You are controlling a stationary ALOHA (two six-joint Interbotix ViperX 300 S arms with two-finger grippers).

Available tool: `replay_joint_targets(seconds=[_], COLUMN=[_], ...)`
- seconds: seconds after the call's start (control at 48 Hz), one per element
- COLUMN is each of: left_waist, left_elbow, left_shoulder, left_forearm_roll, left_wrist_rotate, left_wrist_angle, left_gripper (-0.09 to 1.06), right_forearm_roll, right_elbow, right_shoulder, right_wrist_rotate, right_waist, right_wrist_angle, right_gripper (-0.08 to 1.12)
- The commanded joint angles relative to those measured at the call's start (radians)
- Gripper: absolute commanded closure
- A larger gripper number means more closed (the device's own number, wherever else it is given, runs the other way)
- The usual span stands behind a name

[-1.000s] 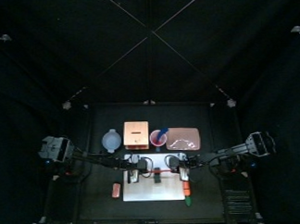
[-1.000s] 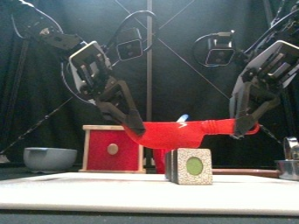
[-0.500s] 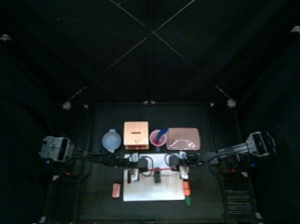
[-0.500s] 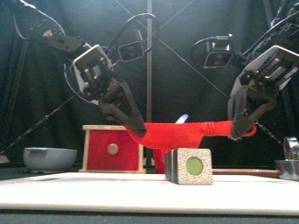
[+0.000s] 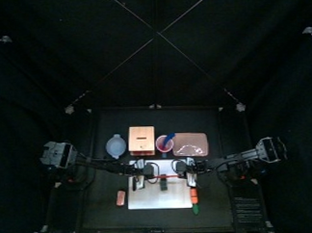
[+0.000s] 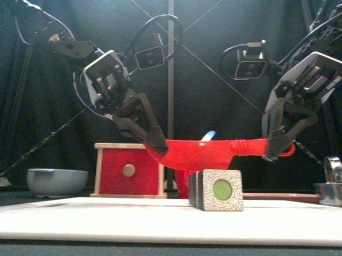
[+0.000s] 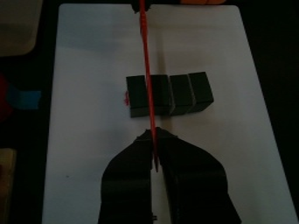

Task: Place sushi on board then cut the sushi with the knife then place the pieces on the plate
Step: Cut the sushi into 4 pieces

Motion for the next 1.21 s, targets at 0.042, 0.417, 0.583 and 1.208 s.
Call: replay_joint_targets(seconds=[0.042,0.417,0.583,1.208], left_waist=[-0.008,-0.009,-0.009,0.018], left_elbow=[-0.026,-0.021,-0.021,-0.015], left_shoulder=[-0.002,0.008,0.025,0.08], left_forearm_roll=[-0.005,-0.011,-0.011,-0.008], left_wrist_rotate=[-0.002,-0.002,-0.002,0.003], left_wrist_angle=[-0.006,-0.006,-0.005,-0.005], left_gripper=[0.56,0.55,0.55,0.56], right_forearm_roll=[0.002,0.008,0.015,0.026], right_elbow=[-0.006,-0.003,-0.005,0.009], right_shoulder=[-0.011,0.017,0.06,0.118], right_wrist_rotate=[0.003,0.003,0.003,0.002], right_waist=[-0.002,-0.002,0.0,-0.014], right_wrist_angle=[-0.003,-0.003,-0.003,-0.003], right_gripper=[0.76,0.76,0.76,0.76])
